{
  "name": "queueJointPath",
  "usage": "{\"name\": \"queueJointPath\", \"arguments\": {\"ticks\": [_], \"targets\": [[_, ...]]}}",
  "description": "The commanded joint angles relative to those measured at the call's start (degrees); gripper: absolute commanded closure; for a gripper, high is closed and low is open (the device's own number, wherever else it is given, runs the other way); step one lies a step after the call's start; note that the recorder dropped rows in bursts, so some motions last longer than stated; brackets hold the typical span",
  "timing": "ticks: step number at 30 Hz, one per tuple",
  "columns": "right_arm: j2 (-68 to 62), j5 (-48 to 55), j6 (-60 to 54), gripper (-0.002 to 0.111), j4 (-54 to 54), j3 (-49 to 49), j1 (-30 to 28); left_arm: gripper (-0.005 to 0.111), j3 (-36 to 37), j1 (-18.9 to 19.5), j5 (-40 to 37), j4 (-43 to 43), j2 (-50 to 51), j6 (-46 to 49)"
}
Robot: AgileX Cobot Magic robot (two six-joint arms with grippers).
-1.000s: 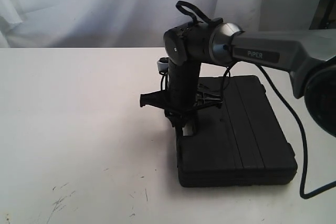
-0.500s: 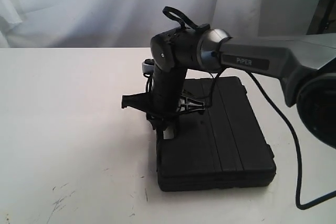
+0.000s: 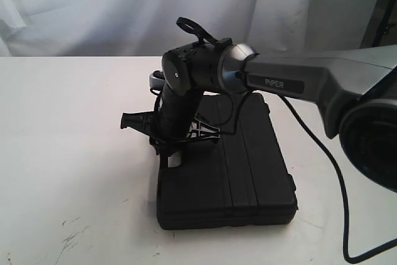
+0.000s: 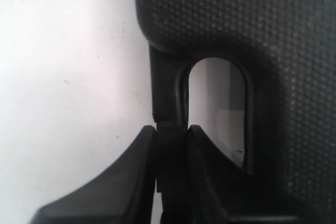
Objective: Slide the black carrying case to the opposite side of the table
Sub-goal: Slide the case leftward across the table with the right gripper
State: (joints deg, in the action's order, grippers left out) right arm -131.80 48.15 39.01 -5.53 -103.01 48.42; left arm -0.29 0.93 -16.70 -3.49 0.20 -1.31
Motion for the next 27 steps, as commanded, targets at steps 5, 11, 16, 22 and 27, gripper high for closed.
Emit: {"name": "queueJointPath", "arguments": {"ticks": [5, 11, 16, 22, 27], "targets": [[0.85, -8.38, 1.33, 0.108, -1.4, -0.87, 1.25, 0.107, 0.29, 0.1, 0.38, 0.02, -0.2, 0.13], [0.85, -10.35, 1.45, 0.108, -1.4, -0.87, 1.25, 0.107, 0.29, 0.1, 0.38, 0.02, -0.2, 0.13], [-0.59, -11.0, 1.67, 0.108, -2.89, -0.87, 1.82, 0.107, 0.29, 0.1, 0.38, 0.02, -0.2, 0.13], [-1.12, -13.87, 1.91, 0.108, -3.49, -1.12, 2.89, 0.107, 0.29, 0.1, 0.38, 0.02, -0.2, 0.13], [-3.62, -12.52, 2.75, 0.108, -5.31, -5.31, 3.01, 0.107, 0.29, 0.1, 0.38, 0.02, -0.2, 0.13]]}}
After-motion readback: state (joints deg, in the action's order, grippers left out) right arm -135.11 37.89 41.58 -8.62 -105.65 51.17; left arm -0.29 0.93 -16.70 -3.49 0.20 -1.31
